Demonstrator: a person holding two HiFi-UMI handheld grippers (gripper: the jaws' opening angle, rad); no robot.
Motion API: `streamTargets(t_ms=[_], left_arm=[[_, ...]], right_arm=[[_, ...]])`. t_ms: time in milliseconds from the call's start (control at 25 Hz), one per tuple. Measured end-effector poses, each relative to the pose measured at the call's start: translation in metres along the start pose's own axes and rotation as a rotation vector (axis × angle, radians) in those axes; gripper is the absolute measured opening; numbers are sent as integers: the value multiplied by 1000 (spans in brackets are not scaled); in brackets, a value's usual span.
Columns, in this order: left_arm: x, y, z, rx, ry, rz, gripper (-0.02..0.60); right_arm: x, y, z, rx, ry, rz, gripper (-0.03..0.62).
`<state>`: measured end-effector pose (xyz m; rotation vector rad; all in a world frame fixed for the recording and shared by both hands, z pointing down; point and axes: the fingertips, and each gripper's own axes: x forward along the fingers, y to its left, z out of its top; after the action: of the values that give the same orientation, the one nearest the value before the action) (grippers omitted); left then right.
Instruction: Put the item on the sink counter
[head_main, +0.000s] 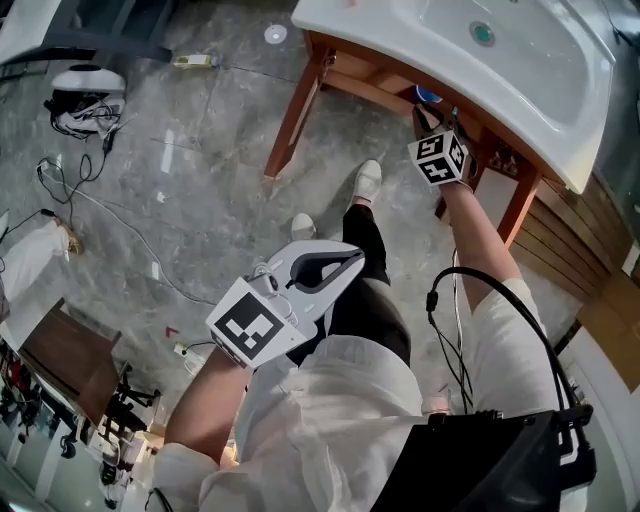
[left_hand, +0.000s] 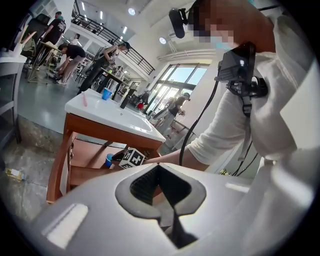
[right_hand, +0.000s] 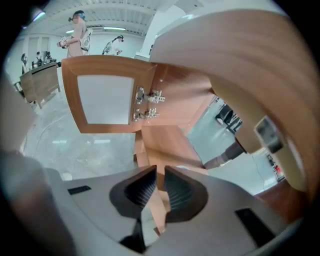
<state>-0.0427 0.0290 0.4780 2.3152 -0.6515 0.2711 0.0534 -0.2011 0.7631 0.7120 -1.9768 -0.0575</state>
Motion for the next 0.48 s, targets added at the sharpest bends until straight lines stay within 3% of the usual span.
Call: streamTargets(t_ms=[120, 240, 480], left_arm=[[-6, -10, 6, 17, 5, -5, 5], [-13, -20, 16, 104, -12, -26, 5], [-30, -44, 41, 170, -32, -27, 5]], right_arm=[[-29, 13, 8, 49, -26, 16, 25], [-63, 27, 18, 118, -49, 45, 25], [-141, 72, 52, 290, -127, 152, 20]])
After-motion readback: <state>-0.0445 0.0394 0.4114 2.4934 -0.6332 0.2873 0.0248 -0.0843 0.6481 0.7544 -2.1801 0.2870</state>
